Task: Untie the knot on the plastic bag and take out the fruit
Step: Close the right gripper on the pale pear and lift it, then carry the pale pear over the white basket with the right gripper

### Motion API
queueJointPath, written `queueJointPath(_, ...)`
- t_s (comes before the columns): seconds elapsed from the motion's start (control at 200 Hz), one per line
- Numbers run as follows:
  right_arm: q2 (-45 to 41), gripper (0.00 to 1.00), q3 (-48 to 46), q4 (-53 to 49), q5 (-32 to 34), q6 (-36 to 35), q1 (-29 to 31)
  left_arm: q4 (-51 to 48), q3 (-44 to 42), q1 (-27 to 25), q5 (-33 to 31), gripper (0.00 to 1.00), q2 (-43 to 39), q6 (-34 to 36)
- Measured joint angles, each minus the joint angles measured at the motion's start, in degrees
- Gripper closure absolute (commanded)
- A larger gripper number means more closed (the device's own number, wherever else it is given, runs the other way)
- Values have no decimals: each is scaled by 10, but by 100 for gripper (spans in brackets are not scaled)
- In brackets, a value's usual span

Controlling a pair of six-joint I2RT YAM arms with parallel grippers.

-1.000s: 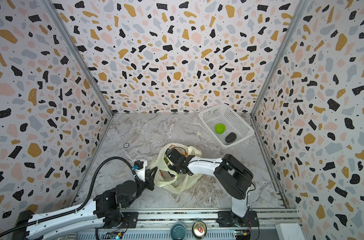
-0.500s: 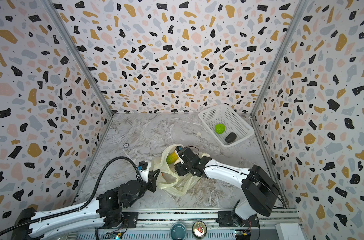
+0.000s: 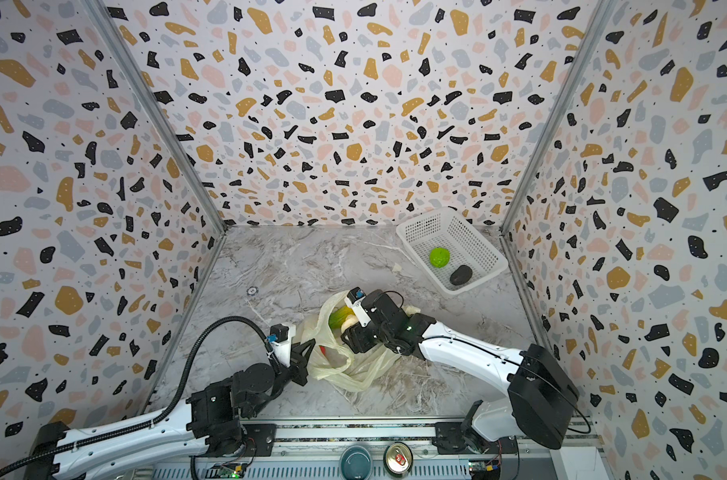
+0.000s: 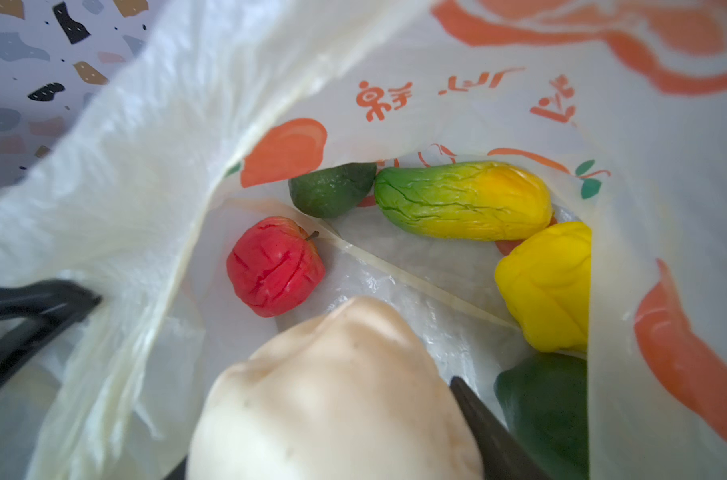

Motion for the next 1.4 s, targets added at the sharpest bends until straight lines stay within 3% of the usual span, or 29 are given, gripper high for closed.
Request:
queueJointPath(0.255,-51,40,56,-38,-7,-7,-4,0,0,0,-2,100,0,0)
queueJointPath(0.39,-70,41,102,-52,-18,-11,-36,0,0,0,-2,100,0,0)
queueJointPath(0.786,-65,40,172,-55,-81,-35,-287,-1,0,0,-2,100,-3,0)
queueJointPath(1.051,59,40,182,5,-53,-42,-439,-1,0,0,-2,100,-1,0)
queueJointPath(1.276,210,39,219,40,0,-23,-499,-1,0,0,-2,100,0,1)
queueJointPath(1.402,269,33,261,43,7,-8,-520,-1,0,0,-2,100,0,1)
